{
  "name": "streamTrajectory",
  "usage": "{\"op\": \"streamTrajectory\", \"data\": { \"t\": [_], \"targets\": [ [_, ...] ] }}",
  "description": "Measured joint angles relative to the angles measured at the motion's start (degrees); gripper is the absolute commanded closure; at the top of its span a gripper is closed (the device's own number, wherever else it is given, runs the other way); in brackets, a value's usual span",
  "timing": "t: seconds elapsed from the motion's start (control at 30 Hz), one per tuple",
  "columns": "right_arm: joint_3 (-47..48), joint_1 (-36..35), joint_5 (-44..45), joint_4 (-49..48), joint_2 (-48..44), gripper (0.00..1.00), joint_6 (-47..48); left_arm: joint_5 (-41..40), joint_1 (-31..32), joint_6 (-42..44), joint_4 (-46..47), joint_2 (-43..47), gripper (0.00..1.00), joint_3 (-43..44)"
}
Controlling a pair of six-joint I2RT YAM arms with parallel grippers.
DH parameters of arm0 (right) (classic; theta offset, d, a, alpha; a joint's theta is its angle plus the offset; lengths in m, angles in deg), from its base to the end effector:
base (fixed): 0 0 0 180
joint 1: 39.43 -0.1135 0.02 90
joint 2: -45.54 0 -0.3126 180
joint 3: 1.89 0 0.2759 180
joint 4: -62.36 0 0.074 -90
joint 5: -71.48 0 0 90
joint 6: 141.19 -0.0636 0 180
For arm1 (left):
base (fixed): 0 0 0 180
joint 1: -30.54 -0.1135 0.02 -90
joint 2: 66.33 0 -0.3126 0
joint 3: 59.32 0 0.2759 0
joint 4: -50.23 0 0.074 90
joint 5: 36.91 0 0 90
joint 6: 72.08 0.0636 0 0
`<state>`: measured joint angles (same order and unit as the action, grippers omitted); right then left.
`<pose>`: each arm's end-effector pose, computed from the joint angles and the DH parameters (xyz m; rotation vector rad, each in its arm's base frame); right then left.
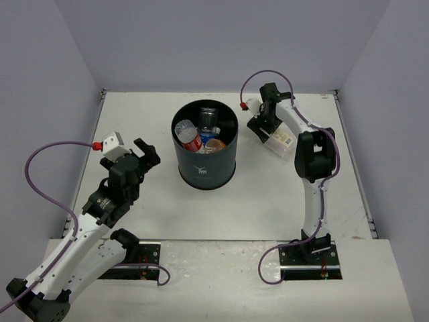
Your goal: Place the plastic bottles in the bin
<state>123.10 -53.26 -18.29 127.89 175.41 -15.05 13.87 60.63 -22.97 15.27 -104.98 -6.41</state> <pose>0.5258 0.1292 0.2003 -1.1840 2.5431 -0.0992 0.1574 -0.0447 0.3331 -0.6104 1.7495 -0.2000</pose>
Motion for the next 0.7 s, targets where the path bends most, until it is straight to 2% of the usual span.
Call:
{"op": "streamTrajectory", "data": {
  "t": [0.17,0.37,0.47,0.57,0.7],
  "targets": [
    [-2.9,0.0,-1.2,-3.2,-9.2,0.76,-3.7,0.2,0.0,0.0,0.0,0.6,0.0,0.1],
    [-5.1,0.0,-4.8,-12.8,-30.7,0.8,-15.5,1.3,0.0,-0.1,0.0,2.0,0.0,0.1],
    [-8.2,0.1,-13.1,-21.4,-43.6,0.78,-24.9,1.9,0.0,-0.3,0.0,2.8,0.0,0.1],
    [-14.4,-1.2,-23.4,-34.1,-54.3,0.77,-33.9,2.7,0.0,-0.5,0.0,3.4,0.0,0.1],
    [-17.5,-8.0,-31.7,-45.9,-60.0,0.76,-42.4,3.3,0.0,-0.6,-0.1,4.0,0.0,0.1]
  ]
}}
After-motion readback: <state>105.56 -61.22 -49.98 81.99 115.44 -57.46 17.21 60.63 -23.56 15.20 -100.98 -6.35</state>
